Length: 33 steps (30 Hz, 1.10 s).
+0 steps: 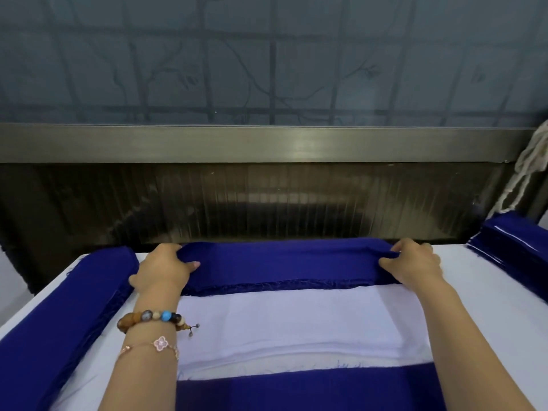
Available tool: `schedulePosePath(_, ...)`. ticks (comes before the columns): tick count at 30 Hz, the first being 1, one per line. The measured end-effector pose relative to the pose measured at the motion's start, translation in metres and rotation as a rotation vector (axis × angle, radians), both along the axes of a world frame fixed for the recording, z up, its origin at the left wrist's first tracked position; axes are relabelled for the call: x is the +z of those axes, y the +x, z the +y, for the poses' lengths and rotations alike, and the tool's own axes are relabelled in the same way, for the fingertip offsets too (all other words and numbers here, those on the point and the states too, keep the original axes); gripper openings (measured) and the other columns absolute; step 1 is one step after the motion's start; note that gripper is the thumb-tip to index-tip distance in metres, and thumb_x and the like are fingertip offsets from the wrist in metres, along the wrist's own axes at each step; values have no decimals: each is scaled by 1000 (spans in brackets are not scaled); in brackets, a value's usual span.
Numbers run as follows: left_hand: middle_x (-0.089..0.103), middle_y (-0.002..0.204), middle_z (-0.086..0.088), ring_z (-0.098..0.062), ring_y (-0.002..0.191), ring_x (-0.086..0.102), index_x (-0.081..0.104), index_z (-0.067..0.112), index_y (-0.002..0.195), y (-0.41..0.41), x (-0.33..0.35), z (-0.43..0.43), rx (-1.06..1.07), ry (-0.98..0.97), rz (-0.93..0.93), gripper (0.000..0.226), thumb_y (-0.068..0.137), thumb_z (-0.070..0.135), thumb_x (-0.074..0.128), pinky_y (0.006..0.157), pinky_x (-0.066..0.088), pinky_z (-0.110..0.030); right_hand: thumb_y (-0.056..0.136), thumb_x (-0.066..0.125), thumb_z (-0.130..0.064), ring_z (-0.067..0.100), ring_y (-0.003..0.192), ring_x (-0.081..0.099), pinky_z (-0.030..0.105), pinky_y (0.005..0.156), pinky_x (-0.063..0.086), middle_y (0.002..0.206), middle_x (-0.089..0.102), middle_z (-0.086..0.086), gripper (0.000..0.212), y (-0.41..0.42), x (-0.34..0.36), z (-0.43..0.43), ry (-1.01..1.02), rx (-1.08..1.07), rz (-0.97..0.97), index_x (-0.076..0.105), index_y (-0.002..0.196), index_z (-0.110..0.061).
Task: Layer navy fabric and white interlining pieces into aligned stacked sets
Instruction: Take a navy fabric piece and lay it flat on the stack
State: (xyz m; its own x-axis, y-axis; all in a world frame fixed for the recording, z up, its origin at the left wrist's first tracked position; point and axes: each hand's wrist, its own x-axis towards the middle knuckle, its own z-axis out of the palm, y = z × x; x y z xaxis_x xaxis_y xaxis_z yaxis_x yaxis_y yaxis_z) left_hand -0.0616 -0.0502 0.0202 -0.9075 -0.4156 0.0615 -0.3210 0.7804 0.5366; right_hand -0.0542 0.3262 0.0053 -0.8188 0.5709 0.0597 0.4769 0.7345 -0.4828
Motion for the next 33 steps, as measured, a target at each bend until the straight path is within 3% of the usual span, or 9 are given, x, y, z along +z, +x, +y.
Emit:
schedulePosePath(3,59,128,-12,-38,117,51,55,20,131,0,-1,-1,-35,28,15,45,89,32,67,96,44,-51,87,67,-28,26,93,52,35,75,44,111,53,11,38,-2,-8,6,-317,19,156,52,118,-12)
schedulePosePath(6,58,128,-12,-37,116,52,54,18,133,-1,-2,-1,-50,38,27,45,90,29,66,87,47,-45,88,66,-32,21,95,51,34,76,43,107,57,3,31,-5,-17,5,-440,21,367,60,113,-15)
schedulePosePath(11,58,125,-13,-37,112,53,53,17,132,-4,-5,-1,-14,41,27,47,90,32,67,72,40,-39,92,62,-26,14,89,54,37,84,50,102,64,-1,10,-7,-26,11,-420,21,580,67,99,-22)
schedulePosePath(14,61,116,-15,-39,106,55,58,15,126,-4,-7,-1,55,25,43,45,88,37,68,70,40,-39,93,60,-16,10,74,53,30,72,48,94,64,-1,15,-10,-29,16,-362,39,586,68,94,-28)
schedulePosePath(16,62,110,-17,-41,102,56,60,14,121,-4,-11,0,91,33,76,40,90,38,65,70,41,-39,94,57,-12,11,79,53,27,71,45,96,65,-2,21,-11,-32,16,-335,44,562,70,90,-28)
schedulePosePath(20,60,94,-17,-41,91,56,66,11,109,-3,-9,-1,146,61,201,30,97,36,54,69,41,-40,97,49,-6,16,96,54,32,84,51,114,66,3,28,-10,-32,15,-379,46,574,73,106,-19)
schedulePosePath(25,65,96,-14,-39,88,61,62,13,119,11,18,5,131,104,462,30,98,32,53,72,50,-45,98,46,-3,11,98,56,38,96,51,120,64,-1,33,3,-8,8,-478,69,763,69,117,-19)
schedulePosePath(30,67,93,-12,-30,83,62,65,10,114,39,44,-10,11,188,539,29,97,31,55,64,48,-41,99,47,-5,-1,76,56,32,79,55,99,60,-22,35,41,14,12,-487,90,845,66,121,-24)
schedulePosePath(33,64,78,-6,-25,75,60,65,9,116,66,47,-21,-42,193,549,31,95,30,59,67,49,-39,98,47,-5,0,77,57,26,72,53,99,60,-15,34,72,23,17,-397,154,801,65,123,-21)
